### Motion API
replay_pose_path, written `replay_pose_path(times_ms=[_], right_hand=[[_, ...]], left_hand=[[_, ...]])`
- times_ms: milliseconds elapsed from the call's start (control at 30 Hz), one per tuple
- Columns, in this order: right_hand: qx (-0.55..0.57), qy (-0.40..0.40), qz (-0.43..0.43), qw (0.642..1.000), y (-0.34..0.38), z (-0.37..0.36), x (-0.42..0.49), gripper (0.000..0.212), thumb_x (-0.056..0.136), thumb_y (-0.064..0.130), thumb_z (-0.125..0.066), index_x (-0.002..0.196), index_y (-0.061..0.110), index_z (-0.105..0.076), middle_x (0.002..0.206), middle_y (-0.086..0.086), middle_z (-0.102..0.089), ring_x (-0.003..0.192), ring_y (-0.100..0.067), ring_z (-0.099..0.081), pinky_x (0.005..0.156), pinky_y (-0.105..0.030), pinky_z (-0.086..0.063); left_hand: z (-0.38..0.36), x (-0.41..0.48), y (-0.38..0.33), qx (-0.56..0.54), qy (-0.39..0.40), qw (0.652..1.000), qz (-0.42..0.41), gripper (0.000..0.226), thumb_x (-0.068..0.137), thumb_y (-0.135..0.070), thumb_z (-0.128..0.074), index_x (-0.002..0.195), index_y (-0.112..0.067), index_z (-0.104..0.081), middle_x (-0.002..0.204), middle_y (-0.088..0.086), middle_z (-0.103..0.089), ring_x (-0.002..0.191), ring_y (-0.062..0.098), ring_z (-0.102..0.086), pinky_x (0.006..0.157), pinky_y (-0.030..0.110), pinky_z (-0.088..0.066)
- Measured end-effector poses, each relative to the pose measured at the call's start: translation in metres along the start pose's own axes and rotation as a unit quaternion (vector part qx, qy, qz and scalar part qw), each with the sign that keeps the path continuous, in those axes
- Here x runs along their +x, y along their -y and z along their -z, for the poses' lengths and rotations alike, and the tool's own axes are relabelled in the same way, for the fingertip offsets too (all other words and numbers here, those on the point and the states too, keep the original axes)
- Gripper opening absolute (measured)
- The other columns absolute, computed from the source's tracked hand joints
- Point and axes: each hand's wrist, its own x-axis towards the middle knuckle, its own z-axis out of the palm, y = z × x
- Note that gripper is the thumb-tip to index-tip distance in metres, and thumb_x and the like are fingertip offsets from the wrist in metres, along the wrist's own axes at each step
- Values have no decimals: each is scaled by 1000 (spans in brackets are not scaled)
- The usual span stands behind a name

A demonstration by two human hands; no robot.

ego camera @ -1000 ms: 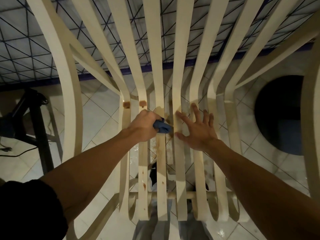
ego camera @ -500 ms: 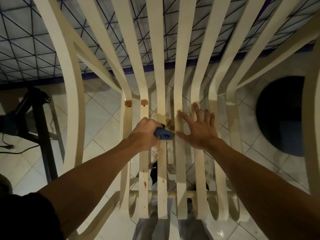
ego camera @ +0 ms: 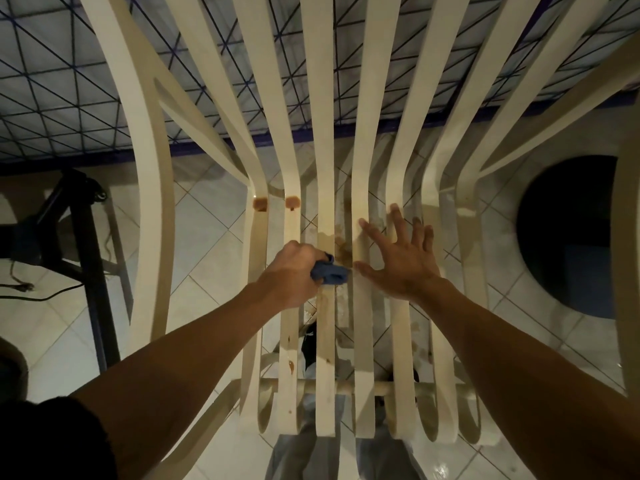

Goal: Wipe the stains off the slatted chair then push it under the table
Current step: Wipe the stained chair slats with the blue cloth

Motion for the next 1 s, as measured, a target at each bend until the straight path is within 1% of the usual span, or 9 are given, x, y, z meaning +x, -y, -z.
replay_pose_path(times_ms=[133, 233, 367, 467, 533, 667, 767, 867, 1000], right_hand=[[2, -2, 0, 1000, 1, 0, 0, 81, 88, 73, -40, 150, 52, 7, 159, -5, 28, 145, -45, 17, 117, -61, 7], [-2, -1, 0, 1000, 0, -1, 1, 81, 88, 73, -41, 150, 52, 7, 159, -5, 29, 145, -46, 17, 117, -61, 8], [3, -10, 3, 1000, -1, -3, 2, 82, 87, 74, -42, 150, 52, 6, 160, -5, 27, 145, -46, 16, 115, -60, 11], [2, -8, 1, 1000, -1, -2, 1, 82, 87, 73, -42, 150, 52, 6, 159, -5, 28, 144, -47, 17, 115, -60, 12], [6, -6, -1, 1000, 0, -1, -1, 81, 88, 72, -43, 150, 51, 4, 160, -5, 27, 144, -47, 19, 116, -61, 10], [18, 4, -14, 1000, 6, 2, -4, 79, 89, 68, -45, 151, 49, -1, 161, -6, 24, 144, -47, 20, 115, -62, 10], [16, 2, -6, 1000, 7, 2, -8, 80, 90, 67, -46, 152, 48, 1, 160, -6, 25, 143, -46, 23, 115, -62, 10], [19, -3, 7, 1000, 3, -3, -16, 80, 89, 66, -47, 152, 48, 0, 161, -5, 25, 143, -43, 25, 116, -63, 8], [-7, -4, 35, 999, 0, -9, -31, 78, 90, 68, -43, 153, 47, -3, 162, -5, 21, 146, -42, 19, 115, -67, 4]], left_hand=[[0, -2, 0, 5, 2, 1000, 0, 29, 86, -14, -68, 116, -16, -69, 104, 8, -63, 94, 23, -59, 80, 32, -54], [2, 3, -2, -5, -36, 999, 10, 28, 88, -12, -65, 115, -17, -69, 105, 8, -62, 98, 22, -56, 81, 30, -51], [0, 3, -2, -35, -80, 996, 33, 32, 85, -10, -67, 116, -19, -69, 107, 10, -67, 101, 23, -60, 86, 33, -53], [-4, -9, -4, -30, -49, 998, 28, 27, 86, -11, -67, 112, -18, -71, 100, 8, -67, 95, 22, -59, 81, 32, -53], [-8, -20, -4, -20, -24, 999, 11, 22, 86, -10, -66, 107, -13, -72, 94, 10, -68, 90, 24, -61, 76, 34, -53], [-12, -31, -4, -3, -28, 999, -23, 12, 84, -8, -66, 92, -6, -74, 81, 14, -70, 78, 29, -63, 66, 31, -49], [-11, -23, -3, -11, -44, 999, -7, 16, 85, -8, -64, 97, -10, -74, 85, 12, -69, 84, 27, -61, 69, 28, -48], [-11, -12, 0, -30, -70, 997, 9, 25, 86, -8, -64, 108, -17, -72, 96, 9, -68, 94, 23, -58, 78, 31, -51], [-11, -10, -1, -42, -81, 996, 14, 28, 84, -10, -67, 110, -18, -72, 97, 9, -69, 98, 24, -59, 82, 33, -52]])
